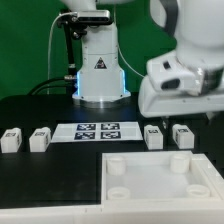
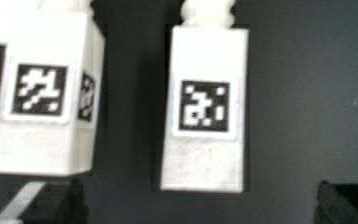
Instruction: Assemble one leg
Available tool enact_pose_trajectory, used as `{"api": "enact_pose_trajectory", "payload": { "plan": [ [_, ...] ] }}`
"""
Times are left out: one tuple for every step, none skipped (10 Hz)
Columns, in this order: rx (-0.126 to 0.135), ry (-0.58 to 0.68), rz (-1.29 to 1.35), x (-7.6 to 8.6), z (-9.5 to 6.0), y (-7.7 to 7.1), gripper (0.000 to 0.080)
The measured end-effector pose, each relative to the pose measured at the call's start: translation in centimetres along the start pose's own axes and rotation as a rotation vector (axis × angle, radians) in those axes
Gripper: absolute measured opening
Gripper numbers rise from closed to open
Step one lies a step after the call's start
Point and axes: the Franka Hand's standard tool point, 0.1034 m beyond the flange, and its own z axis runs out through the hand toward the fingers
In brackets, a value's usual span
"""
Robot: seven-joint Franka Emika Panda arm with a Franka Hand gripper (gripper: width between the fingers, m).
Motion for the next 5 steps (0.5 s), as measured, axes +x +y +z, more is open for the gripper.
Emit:
{"api": "enact_pose_trajectory", "payload": {
  "plan": [
    [-0.005, -0.094, 0.003, 0.11, 0.35, -0.01, 0.0649],
    [-0.010, -0.196, 0.004, 0.19, 0.85, 0.17, 0.0649],
    [-0.016, -0.290, 0.002, 0.23, 0.85, 0.24, 0.0649],
    [-0.010, -0.275, 0.001, 1.00, 0.81, 0.07, 0.0649],
    [-0.012, -0.285, 0.013, 0.71, 0.92, 0.04, 0.0649]
  ]
}}
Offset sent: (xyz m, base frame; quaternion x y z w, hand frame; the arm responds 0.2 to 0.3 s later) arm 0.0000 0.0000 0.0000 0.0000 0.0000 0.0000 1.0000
